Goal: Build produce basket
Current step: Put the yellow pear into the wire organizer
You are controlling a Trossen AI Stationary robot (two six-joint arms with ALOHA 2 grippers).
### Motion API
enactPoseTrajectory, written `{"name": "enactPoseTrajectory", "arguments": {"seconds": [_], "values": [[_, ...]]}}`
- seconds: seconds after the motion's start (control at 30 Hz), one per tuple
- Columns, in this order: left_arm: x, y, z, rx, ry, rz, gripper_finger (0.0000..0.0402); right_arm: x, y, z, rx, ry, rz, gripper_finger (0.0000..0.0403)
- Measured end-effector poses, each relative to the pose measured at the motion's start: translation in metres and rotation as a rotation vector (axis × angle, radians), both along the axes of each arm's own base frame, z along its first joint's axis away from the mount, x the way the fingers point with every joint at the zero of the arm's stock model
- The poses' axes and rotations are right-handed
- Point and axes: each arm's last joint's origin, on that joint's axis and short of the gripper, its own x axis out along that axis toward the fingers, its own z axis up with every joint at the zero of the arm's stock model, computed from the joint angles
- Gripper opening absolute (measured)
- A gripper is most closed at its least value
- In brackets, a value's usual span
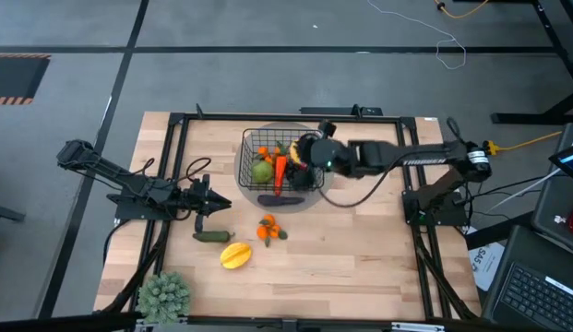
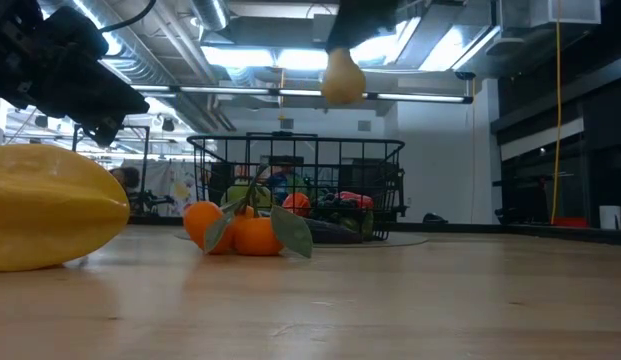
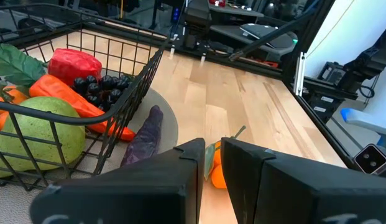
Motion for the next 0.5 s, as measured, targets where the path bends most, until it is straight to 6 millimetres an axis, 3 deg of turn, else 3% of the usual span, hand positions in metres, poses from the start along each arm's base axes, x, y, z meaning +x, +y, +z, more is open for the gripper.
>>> {"name": "enactPoseTrajectory", "arguments": {"seconds": [0.27,0.5], "values": [[0.000,0.000,0.000,0.000,0.000,0.000,0.0041,-0.006,-0.024,-0.005,0.153,0.052,0.068,0.0016],[0.000,0.000,0.000,0.000,0.000,0.000,0.0041,-0.005,-0.027,-0.003,0.105,0.063,0.100,0.0073]]}}
